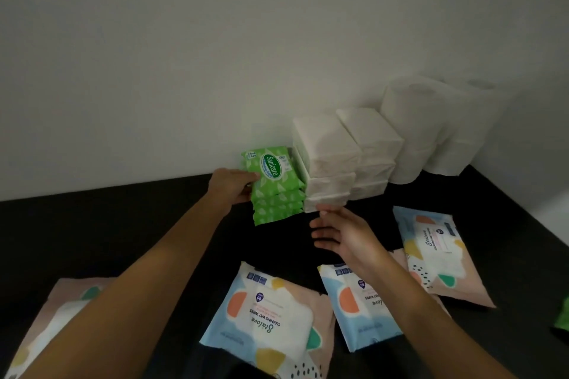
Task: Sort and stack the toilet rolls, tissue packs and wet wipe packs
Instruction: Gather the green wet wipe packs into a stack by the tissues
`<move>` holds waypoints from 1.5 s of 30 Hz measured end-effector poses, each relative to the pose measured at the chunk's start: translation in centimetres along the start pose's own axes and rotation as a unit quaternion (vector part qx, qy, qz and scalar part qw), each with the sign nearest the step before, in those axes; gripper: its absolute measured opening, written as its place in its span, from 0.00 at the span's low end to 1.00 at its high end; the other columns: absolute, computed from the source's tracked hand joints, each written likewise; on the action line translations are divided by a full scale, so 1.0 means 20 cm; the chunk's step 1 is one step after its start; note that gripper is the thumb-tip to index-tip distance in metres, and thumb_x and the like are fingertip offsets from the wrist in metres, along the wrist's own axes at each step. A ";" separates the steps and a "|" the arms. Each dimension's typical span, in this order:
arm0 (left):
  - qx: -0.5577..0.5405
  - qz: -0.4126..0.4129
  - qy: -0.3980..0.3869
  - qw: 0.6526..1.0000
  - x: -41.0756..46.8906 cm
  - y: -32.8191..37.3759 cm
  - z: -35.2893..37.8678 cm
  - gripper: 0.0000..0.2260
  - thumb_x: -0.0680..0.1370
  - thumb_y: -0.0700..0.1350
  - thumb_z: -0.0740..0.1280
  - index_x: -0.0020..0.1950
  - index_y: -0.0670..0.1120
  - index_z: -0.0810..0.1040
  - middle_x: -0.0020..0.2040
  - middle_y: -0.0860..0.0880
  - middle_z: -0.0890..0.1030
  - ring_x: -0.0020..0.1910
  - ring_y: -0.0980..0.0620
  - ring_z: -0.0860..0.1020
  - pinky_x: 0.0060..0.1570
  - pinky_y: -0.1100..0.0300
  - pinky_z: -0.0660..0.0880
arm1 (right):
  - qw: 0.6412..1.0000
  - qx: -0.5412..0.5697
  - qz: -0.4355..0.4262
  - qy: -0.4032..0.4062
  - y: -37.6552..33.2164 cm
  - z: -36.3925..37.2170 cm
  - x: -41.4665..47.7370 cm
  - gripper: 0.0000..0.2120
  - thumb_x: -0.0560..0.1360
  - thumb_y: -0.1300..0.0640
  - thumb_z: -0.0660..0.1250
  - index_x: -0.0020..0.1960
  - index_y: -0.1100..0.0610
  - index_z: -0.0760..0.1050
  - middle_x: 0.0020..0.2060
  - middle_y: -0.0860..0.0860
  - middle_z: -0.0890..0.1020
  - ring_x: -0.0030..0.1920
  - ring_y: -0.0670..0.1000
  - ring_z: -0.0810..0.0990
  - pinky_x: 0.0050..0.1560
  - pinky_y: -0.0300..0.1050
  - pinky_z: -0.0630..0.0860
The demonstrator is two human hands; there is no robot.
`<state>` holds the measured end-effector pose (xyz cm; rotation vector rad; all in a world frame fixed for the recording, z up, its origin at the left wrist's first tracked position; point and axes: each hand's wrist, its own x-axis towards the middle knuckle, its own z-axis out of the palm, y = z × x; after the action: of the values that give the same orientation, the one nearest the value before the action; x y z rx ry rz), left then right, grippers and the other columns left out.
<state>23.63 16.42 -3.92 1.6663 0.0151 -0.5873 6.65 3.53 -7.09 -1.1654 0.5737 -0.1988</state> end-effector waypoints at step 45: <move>0.291 0.019 -0.370 0.882 -1.01 -0.43 1.45 0.16 0.77 0.46 0.65 0.65 0.48 0.74 0.64 0.47 0.76 0.57 0.50 0.77 0.53 0.59 0.74 | 0.794 -0.532 -0.007 0.295 0.03 -1.80 -0.94 0.51 0.58 0.45 0.78 0.73 0.55 0.57 0.68 0.56 0.68 0.67 0.55 0.66 0.65 0.50 0.65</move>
<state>-7.32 -2.44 -5.86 1.8939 -0.8197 -1.2561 -27.94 -17.14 -11.36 -2.2360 1.3271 -0.2628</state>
